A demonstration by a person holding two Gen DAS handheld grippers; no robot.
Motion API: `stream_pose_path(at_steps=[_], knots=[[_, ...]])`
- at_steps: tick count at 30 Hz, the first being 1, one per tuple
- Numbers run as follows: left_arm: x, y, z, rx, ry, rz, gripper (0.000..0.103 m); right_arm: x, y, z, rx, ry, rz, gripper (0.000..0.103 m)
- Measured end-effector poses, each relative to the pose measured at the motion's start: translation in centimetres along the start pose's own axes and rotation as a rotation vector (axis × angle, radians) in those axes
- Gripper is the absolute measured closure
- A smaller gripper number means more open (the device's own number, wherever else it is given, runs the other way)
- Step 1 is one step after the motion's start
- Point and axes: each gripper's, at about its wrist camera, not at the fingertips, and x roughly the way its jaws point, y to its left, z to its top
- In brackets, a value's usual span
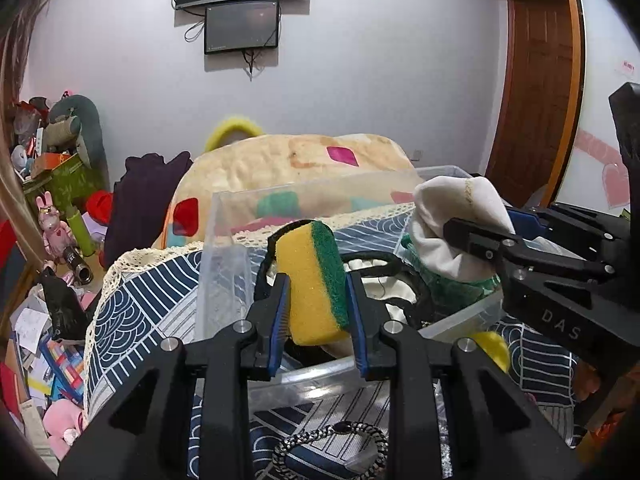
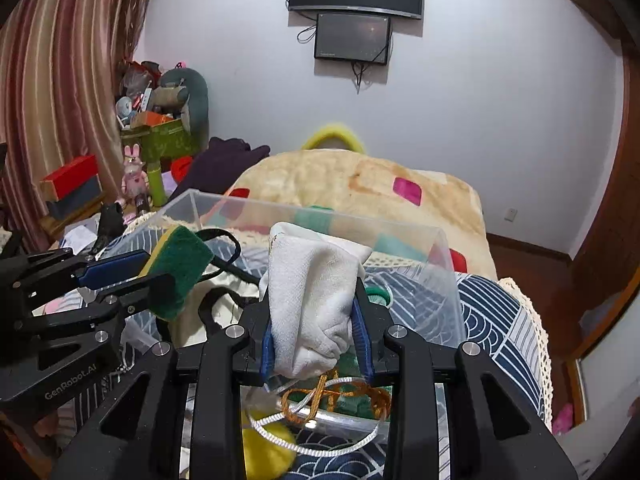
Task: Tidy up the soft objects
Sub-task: 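Place the sponge in the box with the left gripper while the right drops the pouch in, then grasp the beaded bracelet with the left gripper while the right grasps the floral scrunchie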
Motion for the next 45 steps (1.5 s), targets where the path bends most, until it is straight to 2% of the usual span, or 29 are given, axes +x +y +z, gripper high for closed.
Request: stream_pose_path(at_steps=[4,10,13,14,16,19,29,33,38,45], knots=[[-0.1,-0.1,0.0,0.000,-0.001,0.004,0.075,0.2,0.1,-0.1,-0.005,0.013,0.004,0.073],[-0.6,-0.1,-0.1,-0.008,0.003,0.002,0.062,0.3,-0.1,-0.4,-0.005,0.034,0.013,0.069],[-1.1,-0.1,-0.1,-0.014,-0.004,0.004,0.054,0.0,-0.1,-0.3,-0.005,0.027,0.018,0.061],[-1.2,-0.1,-0.1,-0.017,-0.008,0.010,0.049,-0.3,-0.1,-0.3,-0.006,0.020,0.020,0.057],[-1.8,0.0,0.0,-0.031,-0.025,0.010,0.046,-1.0,0.1,-0.2,-0.010,0.001,0.014,0.054],[-2.8,0.1,0.3,-0.035,-0.042,0.002,0.043,-2.4,0.3,0.1,-0.025,-0.036,0.001,0.052],[-7.6,0.4,0.9,-0.034,-0.134,-0.010,0.025,-6.7,0.5,1.0,-0.026,-0.155,-0.002,0.046],[-9.0,0.4,0.0,-0.027,-0.147,-0.001,0.012,-8.1,0.9,0.5,-0.030,-0.184,-0.006,0.043],[-9.9,0.2,-1.9,-0.014,-0.148,0.006,0.010,-9.0,1.5,-0.8,-0.041,-0.193,-0.016,0.041],[-8.7,0.3,-4.8,-0.045,-0.074,-0.022,0.008,-8.5,2.0,-2.8,-0.041,-0.144,0.019,0.041]])
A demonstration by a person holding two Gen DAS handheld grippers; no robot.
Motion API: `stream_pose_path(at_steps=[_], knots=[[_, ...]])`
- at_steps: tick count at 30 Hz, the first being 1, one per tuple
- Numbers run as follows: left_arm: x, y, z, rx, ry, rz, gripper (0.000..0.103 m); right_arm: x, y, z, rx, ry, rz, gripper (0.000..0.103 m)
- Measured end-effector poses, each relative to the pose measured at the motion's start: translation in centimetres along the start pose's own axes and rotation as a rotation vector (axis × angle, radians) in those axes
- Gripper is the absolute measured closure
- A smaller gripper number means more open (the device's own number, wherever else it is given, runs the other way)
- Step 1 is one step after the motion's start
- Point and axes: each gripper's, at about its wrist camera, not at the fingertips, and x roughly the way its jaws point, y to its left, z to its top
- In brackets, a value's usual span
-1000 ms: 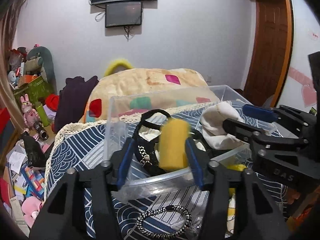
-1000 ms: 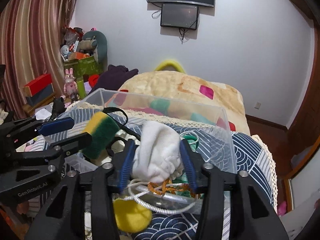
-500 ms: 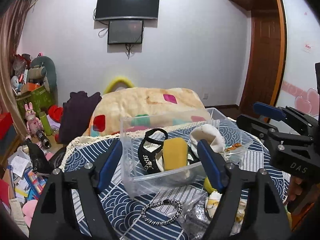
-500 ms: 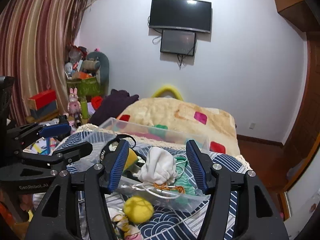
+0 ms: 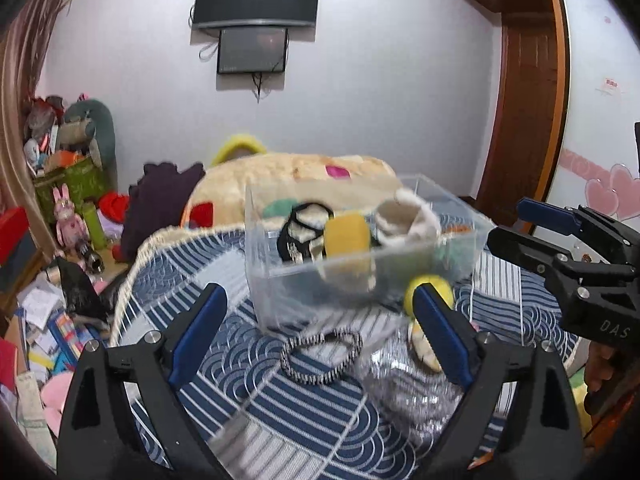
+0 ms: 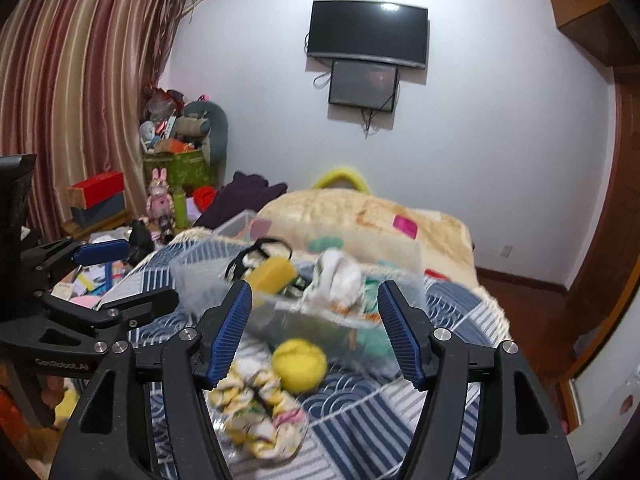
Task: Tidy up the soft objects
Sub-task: 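Grasp the beaded bracelet with the left gripper while the right grasps the floral scrunchie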
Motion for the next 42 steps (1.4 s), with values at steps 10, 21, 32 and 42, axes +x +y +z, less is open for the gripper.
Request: stream_pose_path(at_steps=[10,21,32,42], knots=[[3.8,0.8,-3.9,-0.044,0.161,-0.001,0.008,1.8,0.9,-3.7,0.012,0.126,0.072,0.041],[6.2,1.0,-4.0,-0.062,0.188,0.013,0.013,3.4,1.6,-5.8,0.012,0.206,0.090,0.041],[6.7,1.8,-4.5,-0.065,0.202,0.007,0.052,3.4,-0.1,-6.8,0.057,0.237,0.101,0.066],[5.1,1.0,-5.6,-0.023,0.186,-0.020,0.094,2.9,-0.5,-7.3,0.055,0.230,0.081,0.083]])
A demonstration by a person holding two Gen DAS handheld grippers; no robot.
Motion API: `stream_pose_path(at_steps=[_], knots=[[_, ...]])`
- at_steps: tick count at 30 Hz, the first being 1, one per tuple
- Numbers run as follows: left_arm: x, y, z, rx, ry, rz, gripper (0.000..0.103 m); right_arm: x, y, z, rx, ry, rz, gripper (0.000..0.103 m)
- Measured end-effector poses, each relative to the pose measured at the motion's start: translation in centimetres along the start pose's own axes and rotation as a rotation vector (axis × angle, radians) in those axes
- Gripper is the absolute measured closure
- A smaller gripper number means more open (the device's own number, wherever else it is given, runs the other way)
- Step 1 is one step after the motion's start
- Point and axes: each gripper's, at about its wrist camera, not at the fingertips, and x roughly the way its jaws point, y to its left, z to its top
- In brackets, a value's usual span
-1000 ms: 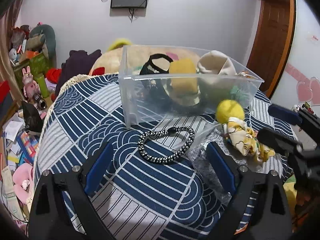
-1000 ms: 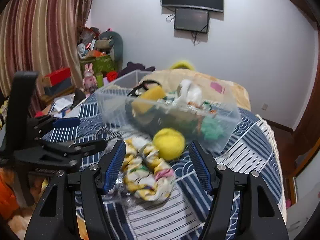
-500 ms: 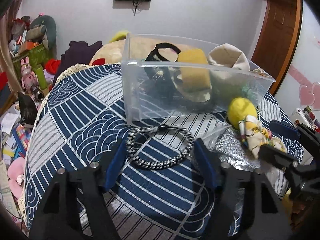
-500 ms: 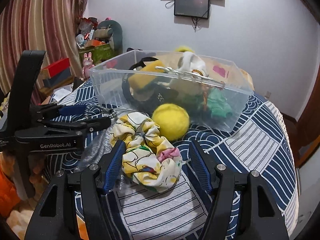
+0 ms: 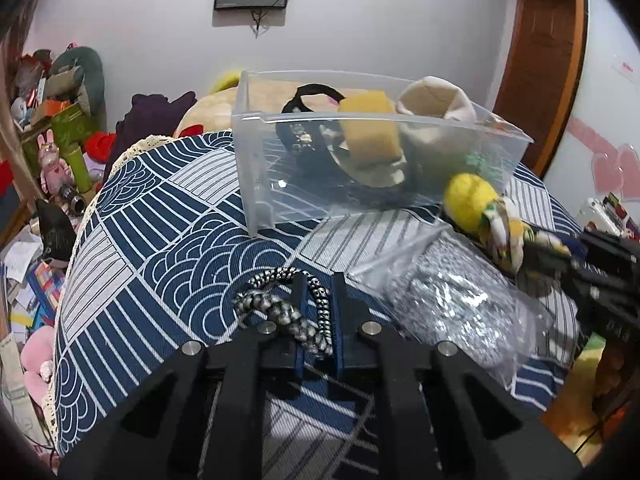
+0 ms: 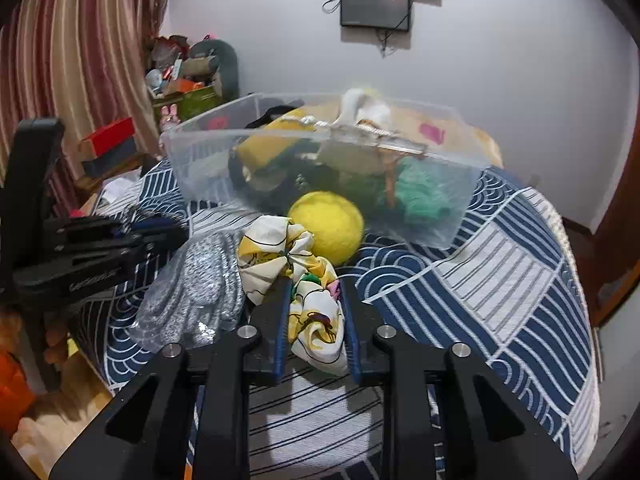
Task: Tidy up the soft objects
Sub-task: 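Grasp the beaded bracelet with the left gripper while the right grasps the floral scrunchie, then drop the bracelet into the box with the left gripper while the right drops the scrunchie in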
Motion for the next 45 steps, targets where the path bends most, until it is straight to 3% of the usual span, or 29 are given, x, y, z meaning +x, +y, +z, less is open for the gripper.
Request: stream_pose_path(at_steps=[15,30,36,45], knots=[[-4.8,-1.8,1.5,0.046,-0.117,-0.037,0.095,-3.5,-1.4,1.4,0.038,-0.107,-0.009,0.086],[-7.3,-3.7,7.1,0.112,-0.254,-0.042,0.095,-6.5,-3.1,5.0,0.038,-0.237,-0.073,0.086],[-6.0,-3.6,9.1,0.117,-0.256,-0.028,0.095,-6.6,-3.5,7.0,0.031,-0.290,-0.096,0.086],[-2.0,-2.6,10.6,0.114,-0.182,-0.011,0.095,-4.3,-3.6,8.6,0.021,-0.274,-0.136,0.086]])
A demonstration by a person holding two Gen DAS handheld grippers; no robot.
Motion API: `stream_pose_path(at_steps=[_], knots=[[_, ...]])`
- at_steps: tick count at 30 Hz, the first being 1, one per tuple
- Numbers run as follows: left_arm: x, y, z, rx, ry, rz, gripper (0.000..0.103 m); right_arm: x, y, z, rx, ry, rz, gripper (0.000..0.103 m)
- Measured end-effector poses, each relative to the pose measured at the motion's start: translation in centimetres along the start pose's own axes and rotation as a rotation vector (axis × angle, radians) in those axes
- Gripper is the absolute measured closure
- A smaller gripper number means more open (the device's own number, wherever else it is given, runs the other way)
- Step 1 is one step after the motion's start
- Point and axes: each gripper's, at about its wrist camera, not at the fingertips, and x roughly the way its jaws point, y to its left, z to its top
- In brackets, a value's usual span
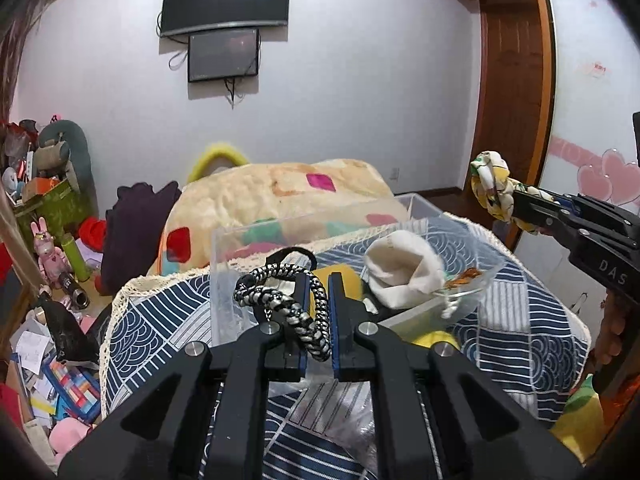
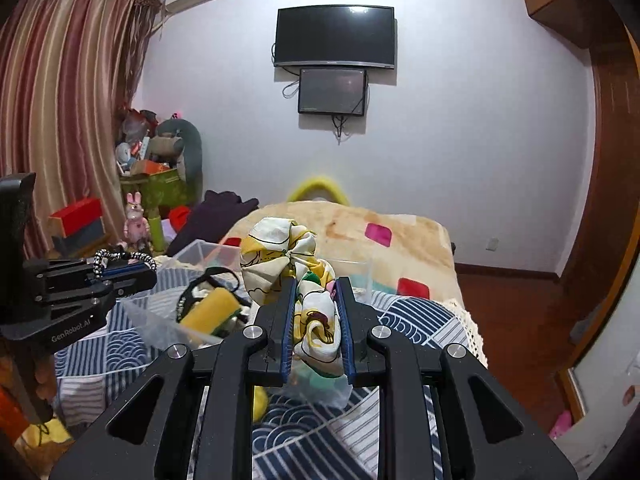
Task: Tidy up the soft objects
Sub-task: 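Drop the bracelet into the box with the left gripper while the right drops the scrunchie in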
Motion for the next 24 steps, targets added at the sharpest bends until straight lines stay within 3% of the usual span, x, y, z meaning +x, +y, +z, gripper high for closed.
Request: stream_pose_path(at_steps=[8,16,22,24], knots=[[3.0,0.5,-0.6,0.026,0.067,0.021,0.095,4.5,-0.2,-1.3,0.014,0.122,0.011,0.086],[4.3,0.7,-0.7,0.024,0.125,0.000,0.094,6.0,-0.5,-2.0,0.043,0.199,0.030,0.085],[3.9,0.8,-0.7,0.019,0.135,-0.005,0.077,5.9,-0.9,-2.1,0.046,0.211,0.032,0.081],[3.4,0.9,-0.7,0.014,0.131,-0.013,0.065,5.9,-1.1,-1.9,0.045,0.211,0.033,0.079]])
